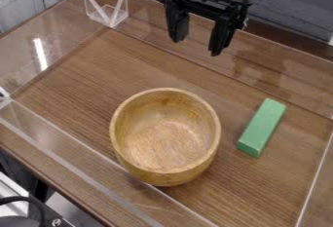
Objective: Put the green block in the brown bowl
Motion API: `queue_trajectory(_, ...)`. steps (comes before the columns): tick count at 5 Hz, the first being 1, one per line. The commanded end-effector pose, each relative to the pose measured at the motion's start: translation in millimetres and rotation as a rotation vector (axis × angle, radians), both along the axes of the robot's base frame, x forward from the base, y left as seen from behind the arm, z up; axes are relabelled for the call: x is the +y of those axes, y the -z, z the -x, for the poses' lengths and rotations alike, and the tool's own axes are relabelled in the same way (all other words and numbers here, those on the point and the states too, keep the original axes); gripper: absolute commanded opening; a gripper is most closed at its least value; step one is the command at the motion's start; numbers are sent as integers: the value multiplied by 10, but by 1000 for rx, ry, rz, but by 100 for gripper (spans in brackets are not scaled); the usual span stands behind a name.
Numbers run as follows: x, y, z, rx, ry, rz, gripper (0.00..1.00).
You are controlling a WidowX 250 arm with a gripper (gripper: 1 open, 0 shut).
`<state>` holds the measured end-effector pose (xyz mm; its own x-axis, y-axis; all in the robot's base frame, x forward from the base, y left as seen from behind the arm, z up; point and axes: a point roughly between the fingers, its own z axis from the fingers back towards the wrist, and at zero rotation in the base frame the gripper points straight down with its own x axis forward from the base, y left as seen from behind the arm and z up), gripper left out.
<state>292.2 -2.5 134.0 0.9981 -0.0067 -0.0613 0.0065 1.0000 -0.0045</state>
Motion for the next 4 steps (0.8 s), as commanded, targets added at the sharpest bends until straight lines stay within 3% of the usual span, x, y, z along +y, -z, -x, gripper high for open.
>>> queue_trajectory(1,-152,93,-91,-9,15,12,100)
queue_trajectory(2,-429,292,-185,-15,31,33,100)
queue_trajectory(4,-916,441,-249,-73,62,52,100)
